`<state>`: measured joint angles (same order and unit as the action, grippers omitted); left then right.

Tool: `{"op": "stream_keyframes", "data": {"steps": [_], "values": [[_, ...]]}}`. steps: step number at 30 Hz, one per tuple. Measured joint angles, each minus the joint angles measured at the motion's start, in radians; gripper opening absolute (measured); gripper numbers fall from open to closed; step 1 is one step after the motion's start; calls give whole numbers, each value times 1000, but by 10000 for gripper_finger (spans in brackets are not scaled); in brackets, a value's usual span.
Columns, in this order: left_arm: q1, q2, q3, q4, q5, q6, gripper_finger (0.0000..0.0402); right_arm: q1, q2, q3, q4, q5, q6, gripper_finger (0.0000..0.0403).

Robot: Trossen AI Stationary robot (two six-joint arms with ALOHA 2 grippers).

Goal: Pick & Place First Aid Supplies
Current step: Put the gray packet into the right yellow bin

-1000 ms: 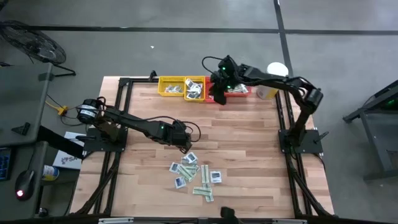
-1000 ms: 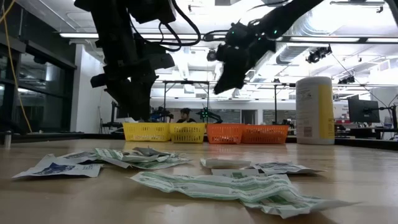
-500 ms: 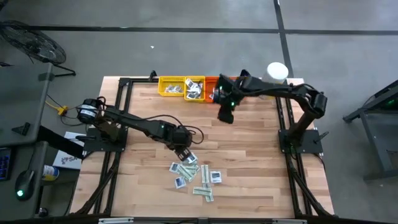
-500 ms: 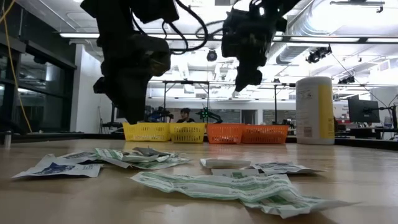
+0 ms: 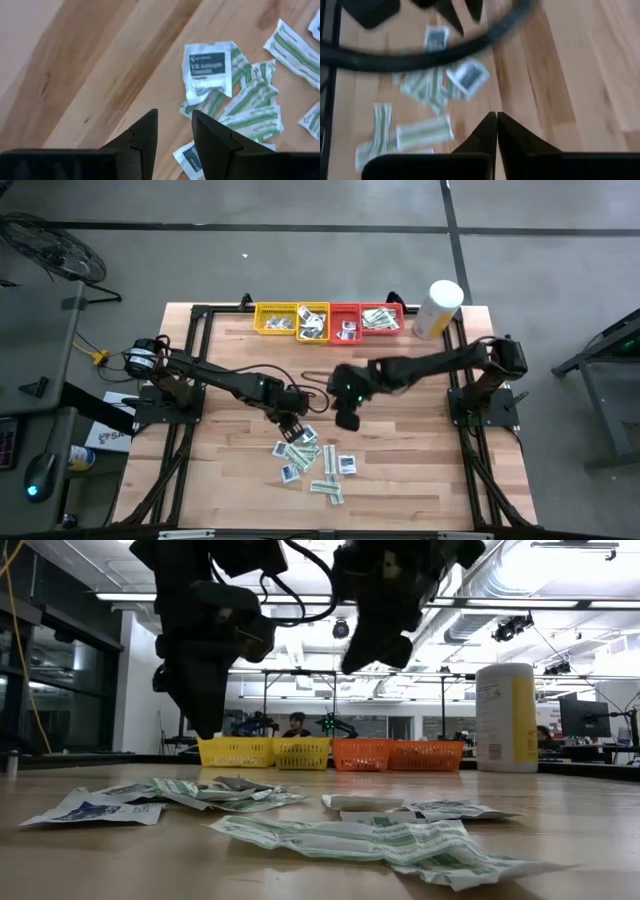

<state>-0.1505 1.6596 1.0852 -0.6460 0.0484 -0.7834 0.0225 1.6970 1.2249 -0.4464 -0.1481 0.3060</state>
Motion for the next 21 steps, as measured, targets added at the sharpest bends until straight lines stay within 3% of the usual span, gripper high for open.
{"op": "stream_keyframes", "data": {"steps": [8, 14, 21], "values": [[0, 0, 0, 31, 36, 45, 119, 136, 0, -205, 460, 234, 260, 2], [0, 0, 0, 29, 43, 72, 119, 177, 76, -324, 731, 247, 392, 1], [-9, 1, -27, 25, 34, 80, 119, 197, 228, -224, 768, 223, 371, 0]]}}
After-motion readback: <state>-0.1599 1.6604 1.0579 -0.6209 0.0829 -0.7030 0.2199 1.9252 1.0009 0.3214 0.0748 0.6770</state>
